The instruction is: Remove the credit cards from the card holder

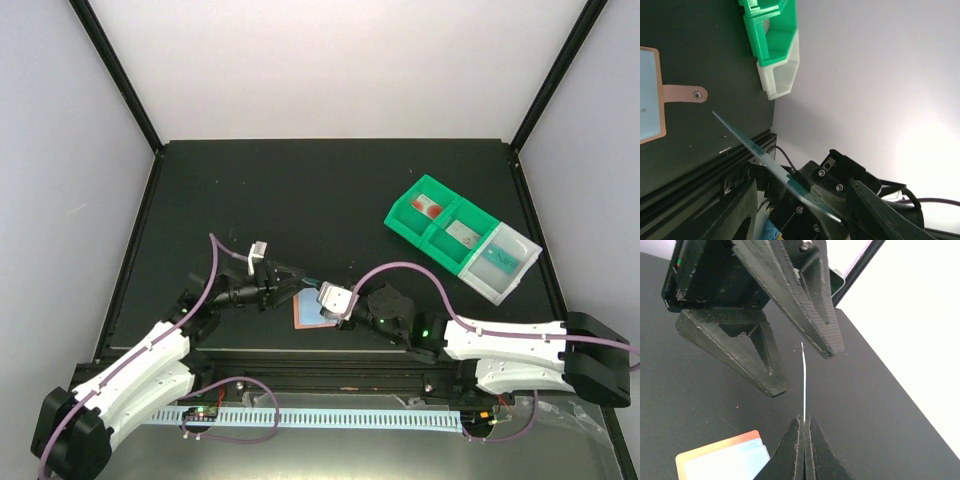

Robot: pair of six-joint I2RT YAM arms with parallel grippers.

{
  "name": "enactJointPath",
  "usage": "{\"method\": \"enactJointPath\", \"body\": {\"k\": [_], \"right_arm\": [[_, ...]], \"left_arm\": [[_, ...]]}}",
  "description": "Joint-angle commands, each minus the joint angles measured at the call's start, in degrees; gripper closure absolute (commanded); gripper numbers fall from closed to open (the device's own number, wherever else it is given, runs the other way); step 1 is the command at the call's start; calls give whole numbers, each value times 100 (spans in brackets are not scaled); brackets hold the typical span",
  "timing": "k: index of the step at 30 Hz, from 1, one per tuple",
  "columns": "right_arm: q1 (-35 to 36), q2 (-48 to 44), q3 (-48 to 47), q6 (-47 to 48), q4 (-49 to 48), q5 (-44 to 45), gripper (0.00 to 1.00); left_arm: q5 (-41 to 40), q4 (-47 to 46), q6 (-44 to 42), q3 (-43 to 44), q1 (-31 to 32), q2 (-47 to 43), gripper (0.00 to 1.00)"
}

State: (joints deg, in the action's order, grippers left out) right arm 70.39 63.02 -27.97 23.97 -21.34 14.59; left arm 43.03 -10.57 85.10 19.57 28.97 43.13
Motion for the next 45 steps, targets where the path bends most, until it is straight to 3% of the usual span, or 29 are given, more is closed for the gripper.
{"method": "enactJointPath", "body": {"k": [1,6,12,16,23,27,30,37,45], "right_arm": [[254,141,-79,714,-442,516,99],[387,271,-6,923,-613,758,99],[440,334,101,898,-686,814,99],[447,366,97,695,-528,983,96],[439,-124,16,-482,264,808,65],[431,-639,-375,-2243,1249,721,52],[357,-760,-847,-3455,2367,716,47],[-275,-409,-1746,-5067,3549,-676,44],[-1833,-335,-1139,-5802,2468,-3473,44]], "left_arm": [[-44,-528,366,-186,27,-13,52],[-86,-622,472,-351,21,-99,68],[-173,-501,399,-391,19,-145,98],[-141,-527,273,-410,15,-102,98],[43,-899,-266,-358,21,84,98],[63,-945,-814,-383,18,133,99],[71,-856,-1435,-358,18,150,98],[480,-274,-2992,-74,21,280,98],[440,-49,-3502,-98,15,6,98]]}}
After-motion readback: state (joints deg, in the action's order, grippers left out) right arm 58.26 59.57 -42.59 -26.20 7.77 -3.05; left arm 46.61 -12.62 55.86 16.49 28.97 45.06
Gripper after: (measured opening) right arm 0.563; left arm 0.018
